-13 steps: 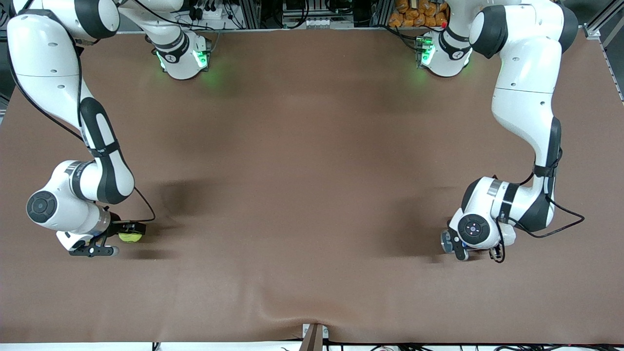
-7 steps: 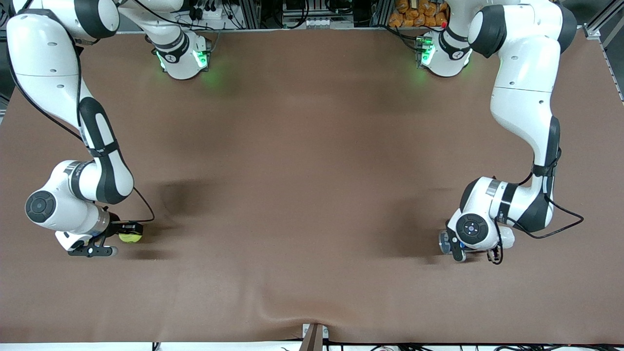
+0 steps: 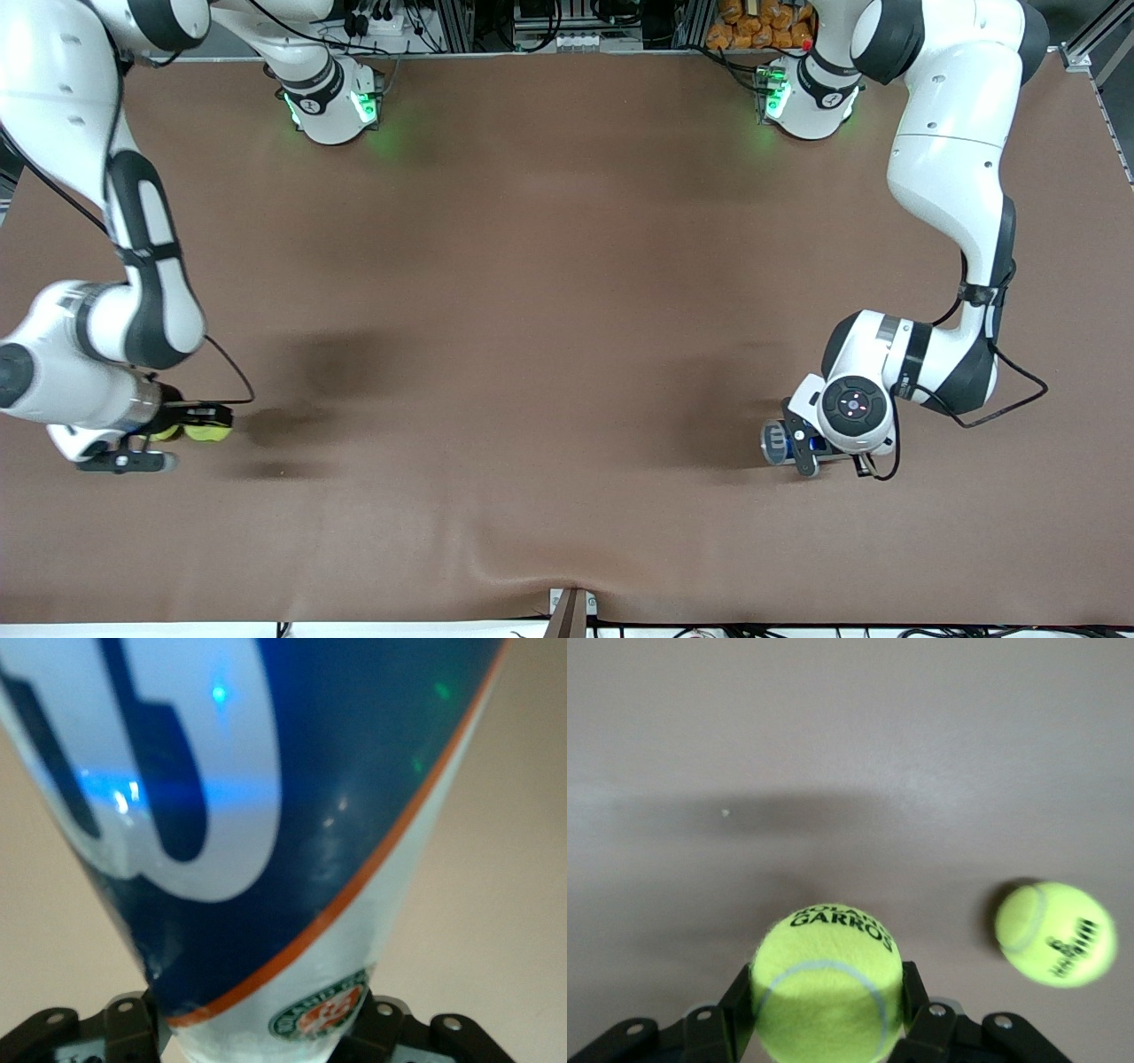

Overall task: Insert tennis ball vertically with right arm
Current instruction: 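Lift the tube upright with the left gripper to the table middle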

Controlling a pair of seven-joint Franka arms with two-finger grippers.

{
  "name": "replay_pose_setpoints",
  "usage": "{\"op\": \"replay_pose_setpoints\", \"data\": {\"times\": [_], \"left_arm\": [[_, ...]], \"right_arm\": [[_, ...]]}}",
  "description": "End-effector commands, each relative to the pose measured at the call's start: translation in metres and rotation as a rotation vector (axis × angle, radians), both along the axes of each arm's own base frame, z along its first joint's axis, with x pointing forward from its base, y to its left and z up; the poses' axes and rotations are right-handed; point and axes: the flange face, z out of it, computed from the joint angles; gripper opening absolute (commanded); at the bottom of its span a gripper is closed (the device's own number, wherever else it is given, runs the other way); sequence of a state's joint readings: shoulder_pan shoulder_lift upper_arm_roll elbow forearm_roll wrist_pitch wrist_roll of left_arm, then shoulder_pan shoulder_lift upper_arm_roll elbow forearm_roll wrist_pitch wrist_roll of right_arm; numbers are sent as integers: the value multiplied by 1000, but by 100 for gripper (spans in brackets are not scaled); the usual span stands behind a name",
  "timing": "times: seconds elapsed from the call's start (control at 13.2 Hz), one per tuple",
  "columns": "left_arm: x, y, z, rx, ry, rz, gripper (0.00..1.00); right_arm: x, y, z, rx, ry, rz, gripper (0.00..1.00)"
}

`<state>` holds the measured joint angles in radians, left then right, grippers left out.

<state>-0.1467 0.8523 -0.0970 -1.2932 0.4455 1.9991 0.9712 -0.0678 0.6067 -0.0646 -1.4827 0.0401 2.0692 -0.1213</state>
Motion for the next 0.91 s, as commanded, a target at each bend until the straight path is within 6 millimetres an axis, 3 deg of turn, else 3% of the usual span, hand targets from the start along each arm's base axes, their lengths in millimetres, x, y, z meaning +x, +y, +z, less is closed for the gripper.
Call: {"op": "replay_pose_setpoints", "data": {"times": [0.0, 0.3, 0.68, 0.83], "left_arm": [[-2, -19, 33, -163, 7, 51, 74], [-11, -64, 66, -408, 31, 144, 74], [-23, -153, 104, -703, -37, 260, 74], [-28, -186, 120, -787, -96, 293, 74]], "right_arm": [[-3, -2, 55, 23, 14, -5, 0], [-16, 5, 134, 20, 15, 7, 0], [-42, 10, 221, 30, 16, 3, 0], [-50, 10, 245, 28, 25, 4, 0]]}}
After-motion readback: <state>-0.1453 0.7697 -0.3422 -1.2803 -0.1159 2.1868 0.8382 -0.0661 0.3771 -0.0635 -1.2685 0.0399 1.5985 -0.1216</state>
